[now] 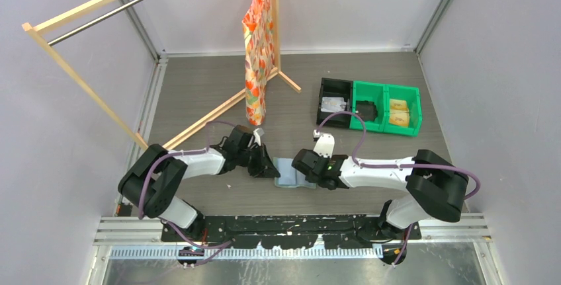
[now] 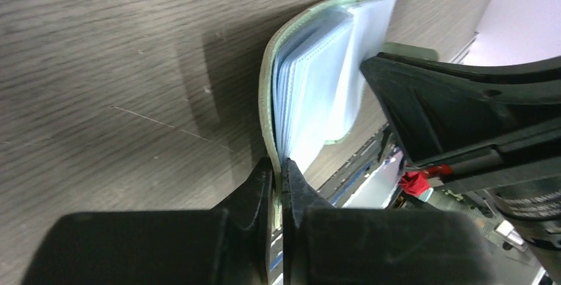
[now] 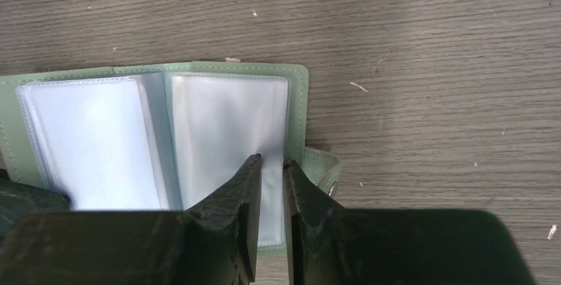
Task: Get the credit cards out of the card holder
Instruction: Remove the credit card from the card holder.
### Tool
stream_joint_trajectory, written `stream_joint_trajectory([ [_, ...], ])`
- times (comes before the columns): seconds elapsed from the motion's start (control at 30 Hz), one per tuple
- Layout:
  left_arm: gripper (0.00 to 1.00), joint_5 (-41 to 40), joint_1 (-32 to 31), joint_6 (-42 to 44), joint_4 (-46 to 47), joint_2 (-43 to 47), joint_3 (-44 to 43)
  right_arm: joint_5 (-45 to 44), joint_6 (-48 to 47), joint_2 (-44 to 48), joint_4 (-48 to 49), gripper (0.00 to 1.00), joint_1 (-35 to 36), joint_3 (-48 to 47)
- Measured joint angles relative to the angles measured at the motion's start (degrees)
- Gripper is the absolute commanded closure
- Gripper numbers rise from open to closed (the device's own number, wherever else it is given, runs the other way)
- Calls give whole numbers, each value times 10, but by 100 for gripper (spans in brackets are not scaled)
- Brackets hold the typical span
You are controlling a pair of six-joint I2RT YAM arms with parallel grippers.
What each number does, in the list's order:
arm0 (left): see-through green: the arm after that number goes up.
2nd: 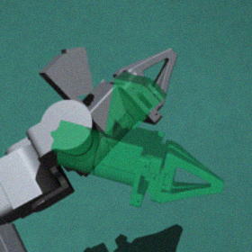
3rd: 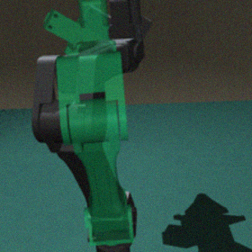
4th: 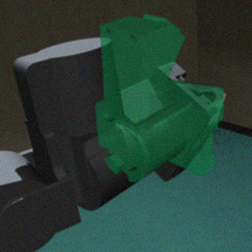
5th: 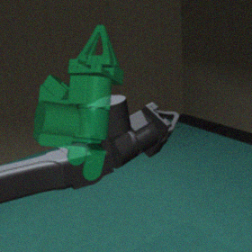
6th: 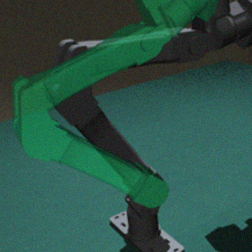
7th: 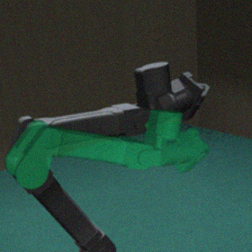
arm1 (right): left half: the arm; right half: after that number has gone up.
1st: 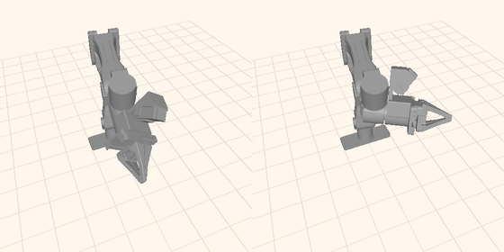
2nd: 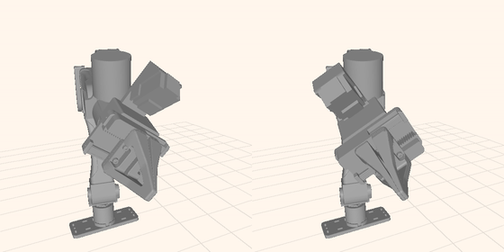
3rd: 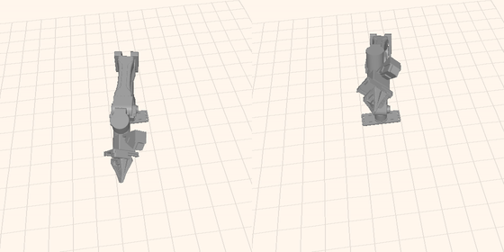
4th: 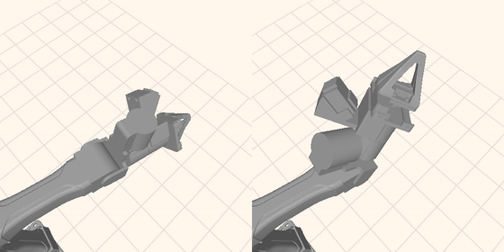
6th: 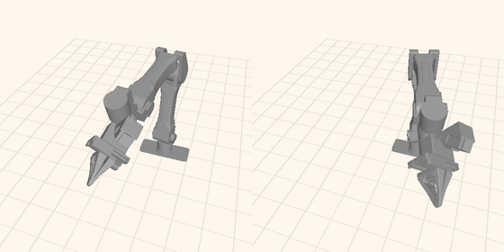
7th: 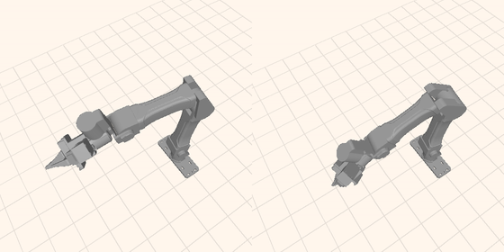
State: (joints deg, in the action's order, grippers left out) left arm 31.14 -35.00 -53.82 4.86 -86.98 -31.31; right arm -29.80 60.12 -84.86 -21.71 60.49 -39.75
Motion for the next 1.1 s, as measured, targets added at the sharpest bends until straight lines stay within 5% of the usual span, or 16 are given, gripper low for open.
stream_joint_trajectory([
  [0.37, 99, 10, -6, -16, 26, 38, 0, 18, 0, 52, -12, 51, -4, 11],
  [0.63, 99, 9, -6, -16, 29, 41, 0, 41, -2, 113, -18, 48, 9, -7],
  [1.1, 99, 0, -6, 1, 8, 50, -4, 70, -10, 5, 38, 42, 13, -85],
])
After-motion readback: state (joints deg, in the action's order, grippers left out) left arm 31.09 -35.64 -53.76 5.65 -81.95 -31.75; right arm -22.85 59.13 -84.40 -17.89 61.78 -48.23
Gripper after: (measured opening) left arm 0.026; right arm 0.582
